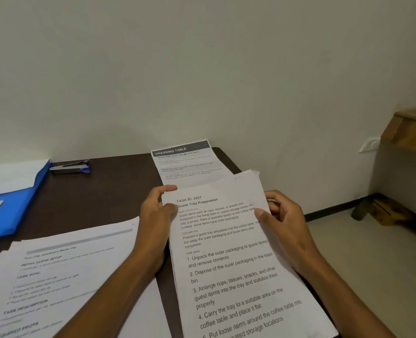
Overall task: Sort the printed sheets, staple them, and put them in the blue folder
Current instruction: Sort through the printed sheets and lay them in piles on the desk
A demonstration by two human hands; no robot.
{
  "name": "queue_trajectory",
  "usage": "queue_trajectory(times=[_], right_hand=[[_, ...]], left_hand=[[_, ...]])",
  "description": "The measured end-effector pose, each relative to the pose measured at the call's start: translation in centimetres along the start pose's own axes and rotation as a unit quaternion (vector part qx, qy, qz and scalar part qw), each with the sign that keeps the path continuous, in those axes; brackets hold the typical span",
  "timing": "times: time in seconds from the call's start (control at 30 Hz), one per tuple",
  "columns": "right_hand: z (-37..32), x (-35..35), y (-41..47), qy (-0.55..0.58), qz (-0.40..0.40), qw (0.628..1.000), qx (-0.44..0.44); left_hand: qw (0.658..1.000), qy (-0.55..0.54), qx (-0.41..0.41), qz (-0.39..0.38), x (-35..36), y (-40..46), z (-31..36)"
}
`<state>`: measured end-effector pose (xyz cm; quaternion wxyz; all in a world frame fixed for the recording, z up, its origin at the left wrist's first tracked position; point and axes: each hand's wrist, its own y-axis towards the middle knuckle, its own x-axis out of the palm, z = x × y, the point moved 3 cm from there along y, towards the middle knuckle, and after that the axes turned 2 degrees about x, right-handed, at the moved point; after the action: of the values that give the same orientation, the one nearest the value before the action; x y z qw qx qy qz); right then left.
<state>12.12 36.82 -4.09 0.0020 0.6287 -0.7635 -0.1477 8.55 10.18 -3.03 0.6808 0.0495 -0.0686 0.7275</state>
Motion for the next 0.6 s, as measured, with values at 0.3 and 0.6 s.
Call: queue_trajectory(times=[0.3,0.6], right_hand=[[-0.14,-0.80,0.22,-0.017,0.060,0.997,-0.033],[-0.01,-0.75,0.21,-0.002,0.073,0.997,-0.029]], left_hand=[[0.999,-0.046,0.022,-0.003,-0.09,0.32,-0.45],[0.997,-0.068,0.027,-0.004,-0.45,0.42,-0.91]])
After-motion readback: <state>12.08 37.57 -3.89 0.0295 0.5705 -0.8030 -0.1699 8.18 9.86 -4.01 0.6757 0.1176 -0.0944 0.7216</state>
